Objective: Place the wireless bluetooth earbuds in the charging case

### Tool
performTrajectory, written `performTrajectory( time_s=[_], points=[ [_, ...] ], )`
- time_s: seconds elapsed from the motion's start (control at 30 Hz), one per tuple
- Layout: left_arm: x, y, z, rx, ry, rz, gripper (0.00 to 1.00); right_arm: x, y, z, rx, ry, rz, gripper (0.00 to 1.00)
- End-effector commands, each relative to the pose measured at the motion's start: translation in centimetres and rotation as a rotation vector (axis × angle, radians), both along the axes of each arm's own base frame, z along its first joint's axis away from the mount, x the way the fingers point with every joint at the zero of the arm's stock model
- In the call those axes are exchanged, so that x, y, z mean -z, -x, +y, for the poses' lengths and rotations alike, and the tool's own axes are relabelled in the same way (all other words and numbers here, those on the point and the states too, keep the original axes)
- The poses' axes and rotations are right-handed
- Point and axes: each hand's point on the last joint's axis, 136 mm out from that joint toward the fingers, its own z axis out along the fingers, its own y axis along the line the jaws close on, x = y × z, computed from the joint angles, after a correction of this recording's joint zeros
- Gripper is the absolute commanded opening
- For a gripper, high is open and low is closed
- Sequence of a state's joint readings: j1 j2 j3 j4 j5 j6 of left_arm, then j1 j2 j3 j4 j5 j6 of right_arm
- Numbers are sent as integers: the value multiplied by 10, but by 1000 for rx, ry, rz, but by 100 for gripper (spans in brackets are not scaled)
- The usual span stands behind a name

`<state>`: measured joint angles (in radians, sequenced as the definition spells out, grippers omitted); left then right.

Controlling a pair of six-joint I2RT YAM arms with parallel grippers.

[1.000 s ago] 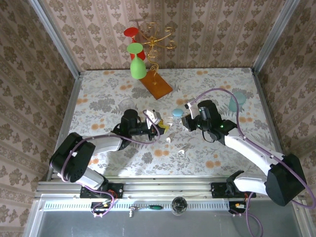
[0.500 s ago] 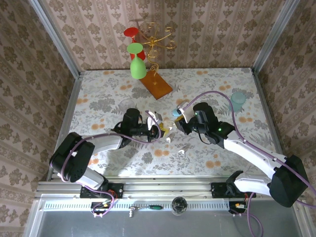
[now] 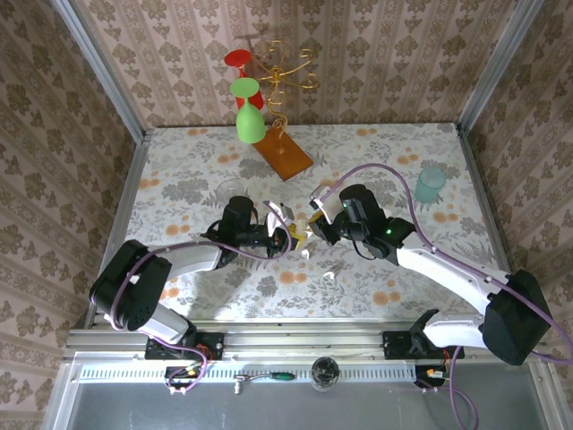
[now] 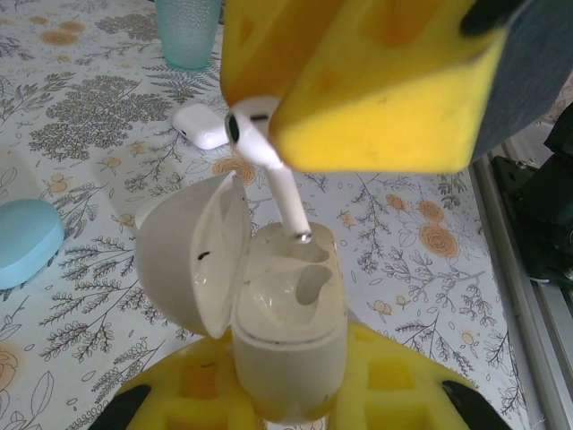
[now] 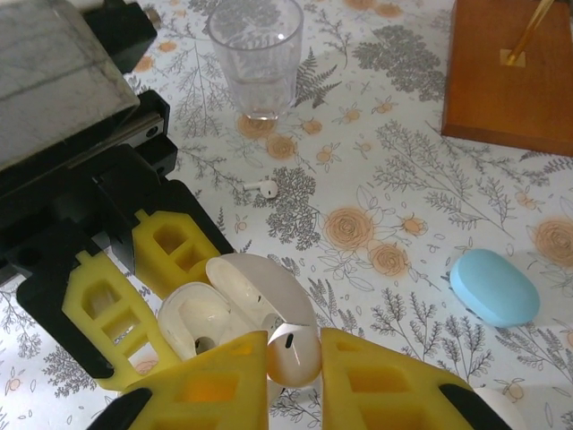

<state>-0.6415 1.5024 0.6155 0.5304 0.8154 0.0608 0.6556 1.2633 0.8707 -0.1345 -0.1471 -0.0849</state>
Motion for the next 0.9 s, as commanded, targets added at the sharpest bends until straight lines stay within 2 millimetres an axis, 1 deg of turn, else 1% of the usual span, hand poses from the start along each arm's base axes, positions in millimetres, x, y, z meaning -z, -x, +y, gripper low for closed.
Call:
performTrajectory(
  time_s=[0.0,0.2,0.43,0.6,0.8,0.87],
  points=[
    [-19,-2,-2,15,44,-57,0,-10,0,10,-44,-8,-26,19],
    [-20,-4,-2,8,52,-51,0,-5,3,11,-61,3,-14,19],
    [-20,-5,-2,6,50,-48,0,-2,15,21,-135,-3,9,19],
    [-22,-5,-2,7,53,-51,0,-1,21,24,-171,1,17,19],
    [-23,-4,-2,16,60,-54,0,1,27,33,-220,-8,43,24],
    [-24,-6,-2,10,62,-54,0,1,27,33,-215,-7,51,26]
  ],
)
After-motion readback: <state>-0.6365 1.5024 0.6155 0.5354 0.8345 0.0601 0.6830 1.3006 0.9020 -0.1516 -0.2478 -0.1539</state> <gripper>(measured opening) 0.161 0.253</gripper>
